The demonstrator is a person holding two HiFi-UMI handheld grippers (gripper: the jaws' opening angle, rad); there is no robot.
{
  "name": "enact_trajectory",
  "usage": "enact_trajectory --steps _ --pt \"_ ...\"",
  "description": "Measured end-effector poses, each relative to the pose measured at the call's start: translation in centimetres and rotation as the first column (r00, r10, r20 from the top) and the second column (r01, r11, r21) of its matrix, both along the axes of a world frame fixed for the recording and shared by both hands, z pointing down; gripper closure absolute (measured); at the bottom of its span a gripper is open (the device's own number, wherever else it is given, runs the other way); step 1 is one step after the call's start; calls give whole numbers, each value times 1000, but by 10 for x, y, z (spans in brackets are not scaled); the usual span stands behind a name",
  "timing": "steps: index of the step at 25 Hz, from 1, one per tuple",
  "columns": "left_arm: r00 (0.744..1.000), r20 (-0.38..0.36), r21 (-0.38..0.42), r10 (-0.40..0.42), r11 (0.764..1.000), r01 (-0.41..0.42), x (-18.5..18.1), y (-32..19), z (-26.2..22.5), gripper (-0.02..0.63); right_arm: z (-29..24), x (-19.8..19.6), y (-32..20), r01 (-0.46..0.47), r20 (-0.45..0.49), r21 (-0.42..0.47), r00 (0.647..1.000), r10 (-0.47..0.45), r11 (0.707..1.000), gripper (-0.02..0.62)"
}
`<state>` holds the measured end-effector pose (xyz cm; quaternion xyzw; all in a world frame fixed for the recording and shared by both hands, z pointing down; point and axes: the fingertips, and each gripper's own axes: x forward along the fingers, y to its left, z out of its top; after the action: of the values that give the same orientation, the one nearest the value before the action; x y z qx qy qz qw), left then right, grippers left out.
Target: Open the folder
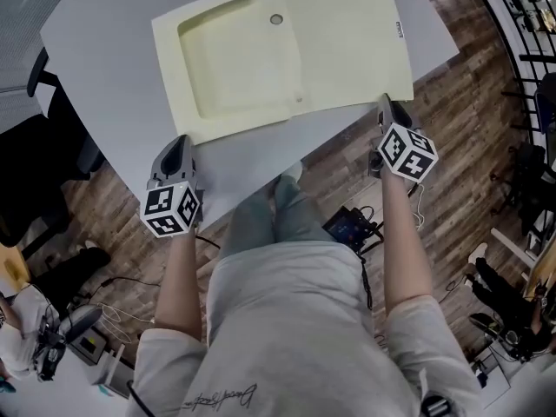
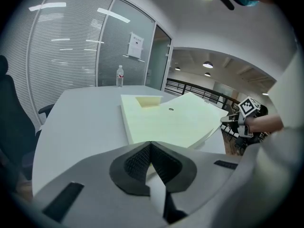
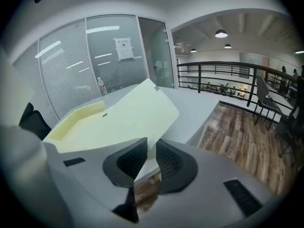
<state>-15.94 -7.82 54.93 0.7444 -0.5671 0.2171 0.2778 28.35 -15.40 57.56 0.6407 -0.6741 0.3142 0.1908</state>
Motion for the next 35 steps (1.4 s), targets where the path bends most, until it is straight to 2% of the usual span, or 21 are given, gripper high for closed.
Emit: enact_trajectory --steps 3,8,13,15,16,20,24,26,29,35 --pt "1000 4 0 -3 1000 3 1 1 -1 597 19 8 -1 -21 -43 -43 999 19 999 498" --pt "1000 0 -1 -5 1000 5 3 2 -4 597 31 15 0 -63 -171 -78 984 48 995 455" --pt "1000 -5 -1 -8 1000 8 1 1 -6 597 32 20 0 -116 -170 -85 980 100 990 411" --pt "1000 -7 -2 -8 1000 8 2 1 -6 597 32 25 0 -131 -198 -84 974 112 988 365" --pt "1000 -7 -3 -7 1000 7 2 2 -5 597 31 25 0 -129 -214 -82 971 109 988 362" --pt "1000 -8 -2 -4 1000 4 1 2 -6 597 28 19 -2 -64 -286 -81 957 38 995 380" --pt "1000 -11 0 -4 1000 4 1 3 -7 597 27 2 -5 67 -383 -111 918 -105 992 485" --pt "1000 -11 -1 -4 1000 4 1 3 -7 597 28 -6 -6 108 -403 -127 903 -151 986 538" --pt "1000 -14 0 -6 1000 6 2 1 -6 597 29 -11 -7 120 -377 -128 912 -160 985 572" --pt "1000 -24 1 -20 1000 20 4 0 -5 597 34 -3 -8 109 -267 -125 953 -140 986 572"
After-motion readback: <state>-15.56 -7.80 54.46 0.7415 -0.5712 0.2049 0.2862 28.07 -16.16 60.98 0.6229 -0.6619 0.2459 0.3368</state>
